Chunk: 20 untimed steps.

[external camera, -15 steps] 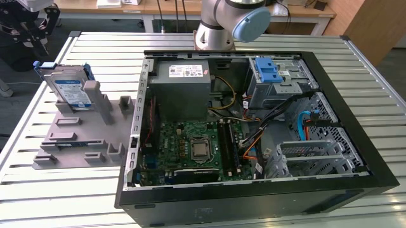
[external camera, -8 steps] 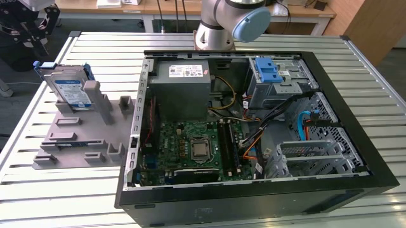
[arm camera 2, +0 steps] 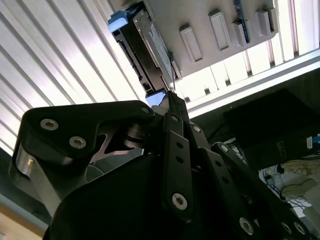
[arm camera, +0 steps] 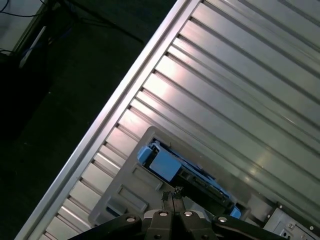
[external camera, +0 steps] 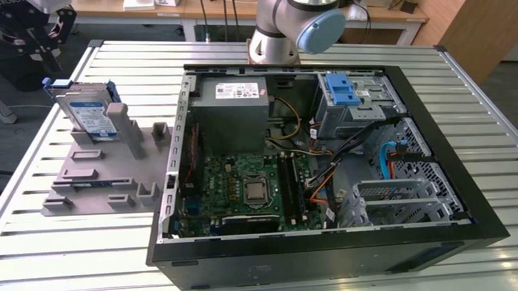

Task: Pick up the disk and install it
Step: 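Pick up the disk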

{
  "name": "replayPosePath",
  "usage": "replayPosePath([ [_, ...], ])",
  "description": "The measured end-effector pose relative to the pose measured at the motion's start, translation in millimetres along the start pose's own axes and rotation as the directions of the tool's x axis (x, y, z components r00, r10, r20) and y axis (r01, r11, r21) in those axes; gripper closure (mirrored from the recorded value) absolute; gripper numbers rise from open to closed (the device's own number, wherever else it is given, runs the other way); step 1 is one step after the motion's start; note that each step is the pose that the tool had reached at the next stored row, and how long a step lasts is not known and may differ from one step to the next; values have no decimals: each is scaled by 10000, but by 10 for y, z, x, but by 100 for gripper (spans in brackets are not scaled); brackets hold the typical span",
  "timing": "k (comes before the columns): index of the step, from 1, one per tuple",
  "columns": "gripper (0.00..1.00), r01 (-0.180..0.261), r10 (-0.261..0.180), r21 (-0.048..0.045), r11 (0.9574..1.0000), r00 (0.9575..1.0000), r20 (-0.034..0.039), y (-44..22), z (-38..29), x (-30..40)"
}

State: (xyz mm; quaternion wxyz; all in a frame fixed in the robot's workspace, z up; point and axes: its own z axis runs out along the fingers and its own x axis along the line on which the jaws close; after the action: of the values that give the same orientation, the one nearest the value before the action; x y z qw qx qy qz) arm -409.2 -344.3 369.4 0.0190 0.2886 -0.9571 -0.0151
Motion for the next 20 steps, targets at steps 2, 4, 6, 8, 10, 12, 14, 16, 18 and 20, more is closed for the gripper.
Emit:
replayPosePath([
  [2, 89, 102, -102, 3, 9999, 9999, -4, 0, 0, 0],
  [4, 89, 196, -196, 5, 9998, 9998, -8, 0, 0, 0],
  [6, 89, 286, -286, 8, 9996, 9996, -12, 0, 0, 0],
  [8, 89, 372, -372, 10, 9993, 9993, -16, 0, 0, 0],
  [10, 89, 461, -461, 12, 9989, 9989, -18, 0, 0, 0],
  [12, 89, 543, -543, 14, 9985, 9985, -22, 0, 0, 0],
  [14, 89, 623, -623, 16, 9981, 9981, -26, 0, 0, 0],
  [16, 89, 705, -705, 19, 9975, 9975, -29, 0, 0, 0],
  [18, 89, 787, -787, 20, 9969, 9969, -33, 0, 0, 0],
  [20, 89, 864, -864, 23, 9963, 9963, -35, 0, 0, 0],
])
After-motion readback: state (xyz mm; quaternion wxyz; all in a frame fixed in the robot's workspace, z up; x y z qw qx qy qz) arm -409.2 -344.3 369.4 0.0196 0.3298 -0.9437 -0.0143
